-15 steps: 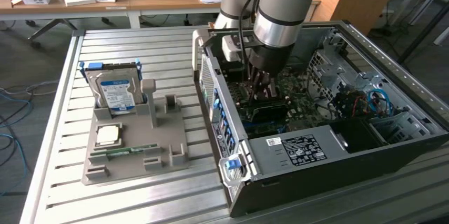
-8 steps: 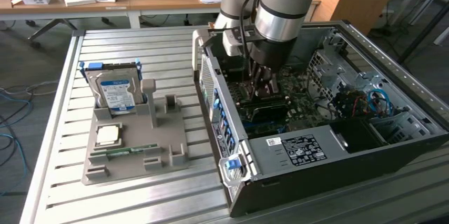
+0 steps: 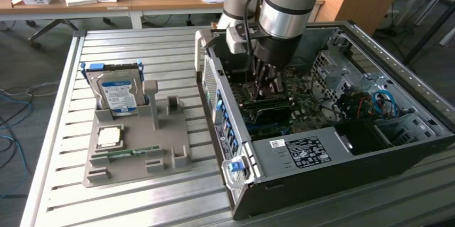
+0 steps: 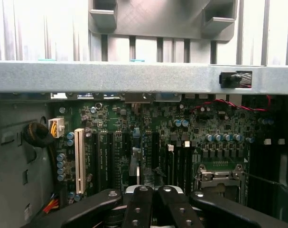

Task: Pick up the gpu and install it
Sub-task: 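Press down on the gpu until it lock into place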

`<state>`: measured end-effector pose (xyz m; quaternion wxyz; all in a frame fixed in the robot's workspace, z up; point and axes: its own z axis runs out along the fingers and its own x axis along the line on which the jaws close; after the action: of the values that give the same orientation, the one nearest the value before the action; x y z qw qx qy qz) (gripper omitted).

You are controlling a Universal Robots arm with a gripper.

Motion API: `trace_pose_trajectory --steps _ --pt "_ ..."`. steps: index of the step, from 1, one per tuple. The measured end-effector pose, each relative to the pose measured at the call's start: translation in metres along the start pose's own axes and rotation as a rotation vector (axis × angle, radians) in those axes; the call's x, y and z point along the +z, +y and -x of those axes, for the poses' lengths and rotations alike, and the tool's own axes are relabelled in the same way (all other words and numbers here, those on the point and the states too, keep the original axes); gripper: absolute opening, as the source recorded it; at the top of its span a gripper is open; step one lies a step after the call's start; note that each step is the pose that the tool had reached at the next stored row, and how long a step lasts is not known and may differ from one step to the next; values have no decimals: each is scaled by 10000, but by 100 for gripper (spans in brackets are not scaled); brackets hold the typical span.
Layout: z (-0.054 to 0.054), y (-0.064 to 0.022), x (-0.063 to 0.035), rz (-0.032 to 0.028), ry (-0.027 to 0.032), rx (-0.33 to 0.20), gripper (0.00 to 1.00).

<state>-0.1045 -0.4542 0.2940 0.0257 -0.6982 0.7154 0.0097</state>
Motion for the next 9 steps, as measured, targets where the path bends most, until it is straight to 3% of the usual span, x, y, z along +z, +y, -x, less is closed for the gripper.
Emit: trace_pose_trajectory --steps 4,9 --pt "3 -26 -31 45 16 1 11" --pt "3 -34 -34 146 155 3 11"
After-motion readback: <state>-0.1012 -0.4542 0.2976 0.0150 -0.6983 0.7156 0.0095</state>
